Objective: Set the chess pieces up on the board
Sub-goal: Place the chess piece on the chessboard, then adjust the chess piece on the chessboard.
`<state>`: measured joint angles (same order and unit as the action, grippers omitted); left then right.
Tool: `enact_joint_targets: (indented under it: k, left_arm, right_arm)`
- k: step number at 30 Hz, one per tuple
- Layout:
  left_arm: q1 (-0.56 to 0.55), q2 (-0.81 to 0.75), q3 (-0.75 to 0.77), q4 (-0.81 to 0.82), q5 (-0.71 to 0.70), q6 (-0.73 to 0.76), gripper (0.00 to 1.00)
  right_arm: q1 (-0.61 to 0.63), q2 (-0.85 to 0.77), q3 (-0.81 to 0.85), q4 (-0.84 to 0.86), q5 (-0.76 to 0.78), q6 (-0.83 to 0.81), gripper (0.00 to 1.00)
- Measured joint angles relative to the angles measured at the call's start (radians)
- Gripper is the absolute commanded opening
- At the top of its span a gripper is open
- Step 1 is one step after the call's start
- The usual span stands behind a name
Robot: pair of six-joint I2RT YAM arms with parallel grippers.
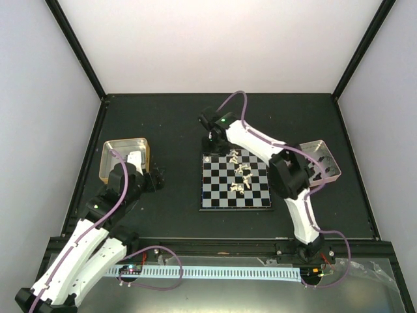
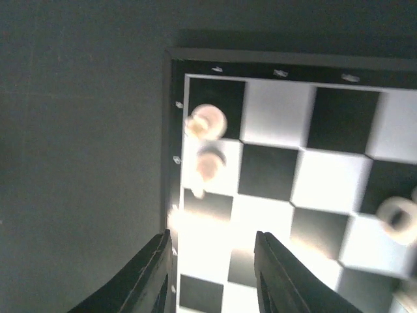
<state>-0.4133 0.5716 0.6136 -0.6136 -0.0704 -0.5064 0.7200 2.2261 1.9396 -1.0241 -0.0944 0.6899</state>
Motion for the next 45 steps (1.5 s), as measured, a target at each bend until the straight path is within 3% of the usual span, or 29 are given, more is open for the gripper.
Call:
enact_joint_targets:
  k: [9, 13, 16, 20, 25, 34, 45]
  left_arm:
    - [0.0, -0.017, -0.011, 0.057, 0.158, 0.002, 0.85]
    - [0.0, -0.03, -0.054, 0.136, 0.286, -0.006, 0.84]
    - [0.0, -0.007, -0.076, 0.17, 0.362, -0.019, 0.83]
    - [0.0, 0.046, -0.075, 0.182, 0.394, -0.032, 0.83]
    - [0.0, 0.097, -0.072, 0.184, 0.375, -0.053, 0.83]
    - [0.0, 0.111, -0.072, 0.269, 0.282, -0.094, 0.82]
    - [0.0, 0.117, -0.073, 0.29, 0.23, -0.115, 0.82]
  right_arm:
    - [-0.091, -0.434, -0.455, 0.157, 0.079, -0.04, 0.37]
    - [-0.133, -0.488, -0.594, 0.19, 0.105, -0.084, 0.4]
    - [-0.124, -0.484, -0.639, 0.212, 0.084, -0.127, 0.48]
    - [-0.079, -0.445, -0.578, 0.238, 0.058, -0.171, 0.54]
    - [-0.02, -0.325, -0.407, 0.28, 0.051, -0.207, 0.53]
    - [0.026, -0.088, -0.183, 0.274, 0.121, -0.291, 0.26]
    - [0.027, -0.072, -0.173, 0.256, 0.115, -0.344, 0.2]
